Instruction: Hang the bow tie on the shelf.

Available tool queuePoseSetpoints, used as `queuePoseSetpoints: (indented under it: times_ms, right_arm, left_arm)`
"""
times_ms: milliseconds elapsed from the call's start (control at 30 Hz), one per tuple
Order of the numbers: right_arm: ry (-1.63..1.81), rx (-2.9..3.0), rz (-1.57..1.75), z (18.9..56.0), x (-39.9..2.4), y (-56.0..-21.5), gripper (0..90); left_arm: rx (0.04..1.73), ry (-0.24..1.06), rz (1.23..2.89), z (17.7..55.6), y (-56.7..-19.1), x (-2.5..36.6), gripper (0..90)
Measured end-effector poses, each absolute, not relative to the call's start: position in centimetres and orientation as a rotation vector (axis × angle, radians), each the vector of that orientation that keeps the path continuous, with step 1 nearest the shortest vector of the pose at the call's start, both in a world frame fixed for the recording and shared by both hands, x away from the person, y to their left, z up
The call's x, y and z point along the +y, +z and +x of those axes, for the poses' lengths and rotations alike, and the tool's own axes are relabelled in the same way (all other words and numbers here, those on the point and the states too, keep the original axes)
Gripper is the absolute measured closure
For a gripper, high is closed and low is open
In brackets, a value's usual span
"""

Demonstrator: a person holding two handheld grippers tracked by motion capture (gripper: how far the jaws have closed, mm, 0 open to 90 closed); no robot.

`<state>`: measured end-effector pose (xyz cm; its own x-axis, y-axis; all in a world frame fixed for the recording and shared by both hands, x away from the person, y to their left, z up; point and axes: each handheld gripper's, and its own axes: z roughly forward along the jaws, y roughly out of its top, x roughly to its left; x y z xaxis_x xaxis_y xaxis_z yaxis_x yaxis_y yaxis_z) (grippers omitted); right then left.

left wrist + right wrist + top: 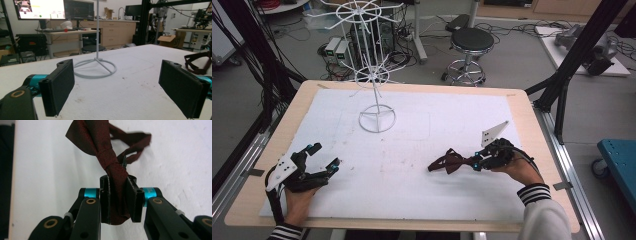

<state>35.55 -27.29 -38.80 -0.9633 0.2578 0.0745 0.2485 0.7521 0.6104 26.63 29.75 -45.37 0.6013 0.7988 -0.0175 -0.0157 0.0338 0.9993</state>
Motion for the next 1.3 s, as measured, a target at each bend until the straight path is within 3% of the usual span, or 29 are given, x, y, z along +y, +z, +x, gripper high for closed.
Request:
queuePoseSetpoints:
  times_ms: [867, 1300]
  right_arm:
    - [1.382, 2.767, 0.46, 33.7, -24.3, -36.0, 75.9]
    - [1.499, 2.722, 0.396, 33.1, -21.4, -34.9, 75.8]
  left_arm:
    - [0.627, 0.596, 1.51, 28.1, -40.4, 29.6, 6.3]
    - [0.506, 0.506, 1.626, 29.0, -37.4, 27.3, 5.7]
